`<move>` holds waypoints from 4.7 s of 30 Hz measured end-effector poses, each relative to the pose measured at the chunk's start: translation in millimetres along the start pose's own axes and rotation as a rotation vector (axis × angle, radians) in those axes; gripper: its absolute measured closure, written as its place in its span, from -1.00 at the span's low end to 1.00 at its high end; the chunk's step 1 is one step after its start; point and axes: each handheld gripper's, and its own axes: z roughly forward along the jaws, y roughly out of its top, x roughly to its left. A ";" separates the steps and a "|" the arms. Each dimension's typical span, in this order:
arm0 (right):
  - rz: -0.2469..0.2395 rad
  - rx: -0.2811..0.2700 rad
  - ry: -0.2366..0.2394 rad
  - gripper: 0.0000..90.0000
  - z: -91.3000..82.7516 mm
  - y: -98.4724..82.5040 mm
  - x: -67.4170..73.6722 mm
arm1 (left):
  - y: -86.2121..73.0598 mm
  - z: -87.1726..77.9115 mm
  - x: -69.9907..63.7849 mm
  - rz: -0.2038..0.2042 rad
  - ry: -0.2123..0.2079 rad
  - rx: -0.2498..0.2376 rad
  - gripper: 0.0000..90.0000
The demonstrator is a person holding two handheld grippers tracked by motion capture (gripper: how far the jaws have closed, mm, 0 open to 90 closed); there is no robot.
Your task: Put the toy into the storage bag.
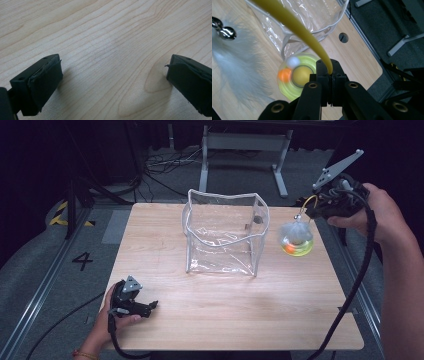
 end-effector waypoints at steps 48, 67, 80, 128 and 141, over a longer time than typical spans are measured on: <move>-0.037 -0.108 0.020 0.96 36.5 130.0 13.3 | 0.4 -0.5 1.1 0.013 -0.003 0.004 -0.99; -0.023 -0.081 0.083 0.96 85.7 123.5 19.0 | 0.3 -0.2 1.0 0.014 0.001 0.000 -0.99; -0.025 -0.022 0.129 0.96 126.7 104.2 25.7 | 0.2 -0.2 0.8 0.009 -0.004 0.003 -0.99; -0.019 -0.061 0.160 0.45 152.4 52.0 52.7 | -0.1 0.2 0.1 -0.001 -0.005 -0.002 -0.99; 0.026 -0.146 0.085 -0.07 122.4 40.4 49.7 | 0.0 0.1 0.2 0.000 -0.006 0.000 -0.99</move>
